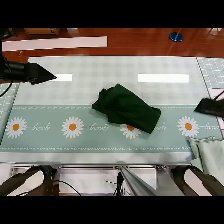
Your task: Fold the shirts.
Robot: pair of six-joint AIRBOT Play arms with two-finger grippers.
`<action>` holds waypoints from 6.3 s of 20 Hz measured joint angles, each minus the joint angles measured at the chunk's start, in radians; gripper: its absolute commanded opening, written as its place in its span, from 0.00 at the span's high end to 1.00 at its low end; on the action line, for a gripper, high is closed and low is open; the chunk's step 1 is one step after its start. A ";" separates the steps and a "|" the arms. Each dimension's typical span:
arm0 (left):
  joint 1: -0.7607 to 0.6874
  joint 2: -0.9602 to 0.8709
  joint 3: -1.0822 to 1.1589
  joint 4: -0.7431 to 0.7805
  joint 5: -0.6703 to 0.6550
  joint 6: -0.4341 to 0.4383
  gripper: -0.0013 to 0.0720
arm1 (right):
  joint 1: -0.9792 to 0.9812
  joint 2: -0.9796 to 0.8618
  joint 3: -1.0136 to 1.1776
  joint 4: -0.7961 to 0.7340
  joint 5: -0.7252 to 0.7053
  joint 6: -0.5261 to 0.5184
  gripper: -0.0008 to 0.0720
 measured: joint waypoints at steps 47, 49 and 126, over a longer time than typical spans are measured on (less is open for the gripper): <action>0.000 0.000 -0.004 0.034 0.130 0.082 0.95 | -0.455 -0.032 0.711 0.526 0.345 0.374 0.95; 0.001 0.000 -0.004 0.034 0.132 0.086 0.95 | -0.465 -0.019 0.711 0.399 0.347 0.388 0.95; -0.559 -0.366 0.079 0.856 0.510 -0.398 0.46 | 0.478 -0.424 0.287 -0.168 -0.435 0.016 0.41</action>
